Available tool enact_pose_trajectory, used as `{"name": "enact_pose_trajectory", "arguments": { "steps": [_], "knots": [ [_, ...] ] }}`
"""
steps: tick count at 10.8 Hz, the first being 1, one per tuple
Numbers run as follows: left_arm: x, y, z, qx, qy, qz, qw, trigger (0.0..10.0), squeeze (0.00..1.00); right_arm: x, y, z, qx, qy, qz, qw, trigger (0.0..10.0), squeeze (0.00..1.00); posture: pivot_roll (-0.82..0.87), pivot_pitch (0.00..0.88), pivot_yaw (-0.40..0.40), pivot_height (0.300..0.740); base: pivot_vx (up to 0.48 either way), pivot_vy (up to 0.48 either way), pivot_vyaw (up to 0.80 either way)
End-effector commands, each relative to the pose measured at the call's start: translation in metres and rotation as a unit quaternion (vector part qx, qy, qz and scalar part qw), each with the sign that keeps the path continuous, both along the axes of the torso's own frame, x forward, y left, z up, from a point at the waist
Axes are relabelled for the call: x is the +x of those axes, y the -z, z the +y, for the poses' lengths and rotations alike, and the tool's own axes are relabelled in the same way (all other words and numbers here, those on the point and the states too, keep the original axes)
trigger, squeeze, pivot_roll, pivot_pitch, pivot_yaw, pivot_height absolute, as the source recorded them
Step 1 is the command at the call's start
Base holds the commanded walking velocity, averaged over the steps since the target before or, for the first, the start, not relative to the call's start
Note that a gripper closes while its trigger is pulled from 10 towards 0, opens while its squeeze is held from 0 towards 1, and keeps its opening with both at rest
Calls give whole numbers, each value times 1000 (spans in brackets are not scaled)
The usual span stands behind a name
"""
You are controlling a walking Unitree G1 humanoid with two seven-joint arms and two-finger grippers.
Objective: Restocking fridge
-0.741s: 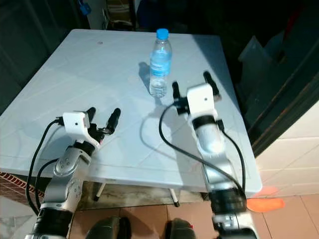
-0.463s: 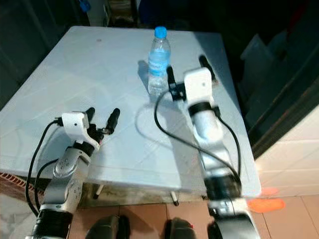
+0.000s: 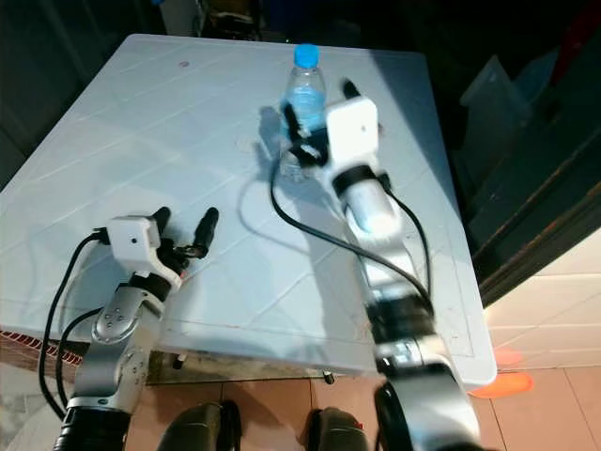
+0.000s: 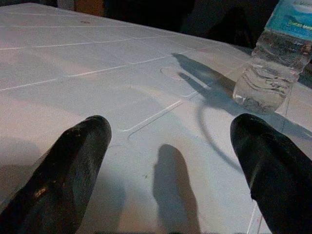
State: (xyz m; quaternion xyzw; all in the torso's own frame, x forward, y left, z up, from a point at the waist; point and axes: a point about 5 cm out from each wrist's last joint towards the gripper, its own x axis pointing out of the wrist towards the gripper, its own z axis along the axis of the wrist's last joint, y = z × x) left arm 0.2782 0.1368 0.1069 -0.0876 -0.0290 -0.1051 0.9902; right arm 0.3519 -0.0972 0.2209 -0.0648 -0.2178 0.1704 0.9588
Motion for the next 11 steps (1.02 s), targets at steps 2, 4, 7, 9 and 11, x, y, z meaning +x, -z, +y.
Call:
{"name": "enact_pose_trajectory", "arguments": {
  "steps": [2, 4, 7, 9, 11],
  "knots": [
    [-2, -2, 3, 10, -1, -1, 1000, 10000, 0, 3, -5, 11, 11, -39, 1, 999, 10000, 0, 51, 144, 0, 740, 0, 0, 0],
    [-2, -3, 2, 11, 1, 0, 1000, 10000, 0, 4, -5, 12, 18, -37, 1, 999, 10000, 0, 50, 144, 1, 740, 0, 0, 0],
    [-4, -2, 2, 12, 4, 3, 1000, 10000, 0, 11, -19, 6, 50, -20, -5, 999, 10000, 0, 60, 153, 8, 740, 0, 0, 0],
    [-9, -2, 4, 15, 5, 6, 1000, 10000, 0, 16, -25, 6, 51, -13, -13, 999, 10000, 0, 73, 165, 10, 740, 0, 0, 0],
    [-12, -2, 6, 18, 5, 10, 1000, 10000, 0, 23, -35, 3, 59, 4, -22, 998, 10000, 0, 87, 172, 14, 740, 0, 0, 0]
  ]
}}
